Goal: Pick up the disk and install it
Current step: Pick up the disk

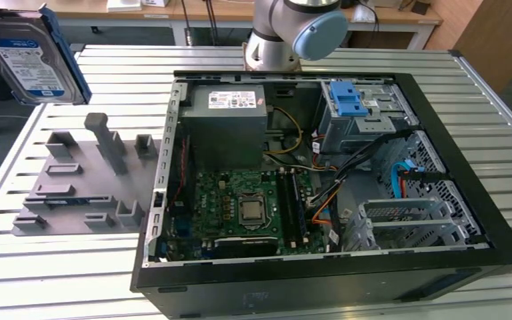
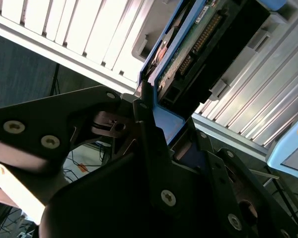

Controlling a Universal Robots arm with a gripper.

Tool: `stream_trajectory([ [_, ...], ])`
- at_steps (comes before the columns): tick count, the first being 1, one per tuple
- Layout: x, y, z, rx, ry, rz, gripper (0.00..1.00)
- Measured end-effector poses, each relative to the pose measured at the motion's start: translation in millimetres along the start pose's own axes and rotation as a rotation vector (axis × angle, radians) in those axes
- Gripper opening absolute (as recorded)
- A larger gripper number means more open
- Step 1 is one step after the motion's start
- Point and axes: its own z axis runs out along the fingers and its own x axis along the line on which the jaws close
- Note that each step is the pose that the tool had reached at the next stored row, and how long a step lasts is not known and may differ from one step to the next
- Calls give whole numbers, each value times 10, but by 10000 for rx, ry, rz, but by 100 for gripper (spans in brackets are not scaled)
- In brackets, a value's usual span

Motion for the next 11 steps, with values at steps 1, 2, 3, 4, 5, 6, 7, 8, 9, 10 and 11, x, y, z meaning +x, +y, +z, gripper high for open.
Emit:
stream_trajectory([
  [1,0,0,-8,0,0,0,36],
  [2,0,0,-17,-1,0,0,36],
  [3,0,0,-24,0,0,0,36],
  [4,0,0,-33,1,0,0,36],
  [5,-1,1,-46,0,0,0,36],
  [6,-1,1,-59,0,0,0,36],
  [7,-1,1,-77,-1,0,0,36],
  [8,-1,1,-94,0,0,0,36],
  [9,-1,2,-113,0,0,0,36],
  [10,-1,2,-135,-1,0,0,36],
  [11,-2,2,-159,-1,1,0,36],
])
